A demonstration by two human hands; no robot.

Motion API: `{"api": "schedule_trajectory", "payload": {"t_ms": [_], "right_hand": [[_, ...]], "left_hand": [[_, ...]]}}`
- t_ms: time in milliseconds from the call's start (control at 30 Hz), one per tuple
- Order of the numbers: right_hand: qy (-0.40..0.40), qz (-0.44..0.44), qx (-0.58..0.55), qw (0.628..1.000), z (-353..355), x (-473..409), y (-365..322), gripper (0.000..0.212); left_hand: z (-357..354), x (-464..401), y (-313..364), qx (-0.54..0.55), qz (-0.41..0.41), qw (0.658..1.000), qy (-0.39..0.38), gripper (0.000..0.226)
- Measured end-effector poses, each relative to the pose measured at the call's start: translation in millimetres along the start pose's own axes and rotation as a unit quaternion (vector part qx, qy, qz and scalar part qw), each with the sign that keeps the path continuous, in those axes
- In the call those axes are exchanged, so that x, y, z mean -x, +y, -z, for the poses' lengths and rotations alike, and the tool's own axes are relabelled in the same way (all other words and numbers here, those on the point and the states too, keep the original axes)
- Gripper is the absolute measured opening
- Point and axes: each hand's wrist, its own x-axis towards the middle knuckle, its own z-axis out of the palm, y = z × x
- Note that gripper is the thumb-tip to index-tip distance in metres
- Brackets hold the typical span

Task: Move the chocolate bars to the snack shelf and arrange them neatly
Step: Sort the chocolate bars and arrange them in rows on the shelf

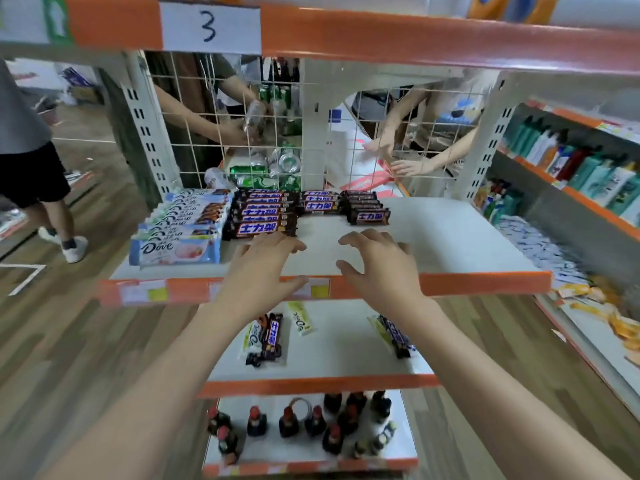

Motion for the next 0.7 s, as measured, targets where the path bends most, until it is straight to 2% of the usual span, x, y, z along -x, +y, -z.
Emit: {"api": "schedule_trajectory", "payload": {"t_ms": [467,700], "right_hand": [[-0.033,-0.014,-0.054,0.998,-16,111,-21,0.034],[-0.067,-0.028,-0.080,0.994,-49,146,-21,0.034]], "left_hand": [[-23,99,21,0.039,-0.010,0.998,-0.042,0.043],[-64,131,21,0.048,0.034,0.996,-0.061,0.042]]}}
